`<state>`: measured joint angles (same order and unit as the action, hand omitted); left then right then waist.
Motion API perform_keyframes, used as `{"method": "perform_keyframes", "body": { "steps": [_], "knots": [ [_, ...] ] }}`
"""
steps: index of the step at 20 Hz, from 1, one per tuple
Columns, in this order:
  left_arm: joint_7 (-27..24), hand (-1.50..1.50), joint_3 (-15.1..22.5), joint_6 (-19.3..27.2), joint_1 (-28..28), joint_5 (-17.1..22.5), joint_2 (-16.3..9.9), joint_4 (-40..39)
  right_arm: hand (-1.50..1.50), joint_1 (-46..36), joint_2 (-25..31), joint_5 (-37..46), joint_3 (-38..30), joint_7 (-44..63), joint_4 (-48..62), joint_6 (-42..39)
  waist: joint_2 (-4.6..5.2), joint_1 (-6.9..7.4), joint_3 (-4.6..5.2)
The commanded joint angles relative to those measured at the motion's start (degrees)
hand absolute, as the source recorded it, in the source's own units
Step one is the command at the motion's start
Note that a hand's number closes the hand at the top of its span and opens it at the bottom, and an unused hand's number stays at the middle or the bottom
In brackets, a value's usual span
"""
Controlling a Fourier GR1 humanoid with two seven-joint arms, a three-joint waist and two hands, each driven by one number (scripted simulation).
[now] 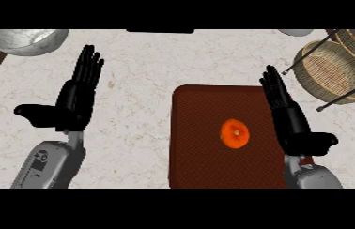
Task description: Pick the squash from the tray and place it in the tiered basket
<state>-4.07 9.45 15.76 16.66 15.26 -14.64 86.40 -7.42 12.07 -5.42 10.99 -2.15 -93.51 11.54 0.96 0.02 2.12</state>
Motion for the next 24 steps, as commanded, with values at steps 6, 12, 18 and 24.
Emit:
{"method": "perform_keyframes", "body": {
  "steps": [6,12,18,24],
  "knots": [
    [2.03,0.0,-2.79,1.47,-7.7,-9.92,-13.81,-6.71,1.5,7.76,-10.57,1.9,-11.29,2.21,-4.83,24.29,-1.38,-1.88,-2.18],
    [4.14,0.0,-2.05,1.47,-9.04,-9.48,-13.19,-6.83,-1.5,22.68,-11.89,9.27,-16.34,7.73,-0.64,46.04,-1.24,-4.04,-1.88],
    [4.51,0.0,0.32,1.13,-8.73,-11.65,-12.64,-5.33,-1.5,34.57,-12.03,24.7,1.11,18.89,-10.85,52.31,-0.72,-0.35,-1.67],
    [5.83,0.0,1.55,0.55,-6.48,-11.62,-11.56,-4.22,-1.5,39.72,-4.73,31.43,5.4,33.18,-13.15,36.71,0.35,1.95,-1.36]
  ]
}}
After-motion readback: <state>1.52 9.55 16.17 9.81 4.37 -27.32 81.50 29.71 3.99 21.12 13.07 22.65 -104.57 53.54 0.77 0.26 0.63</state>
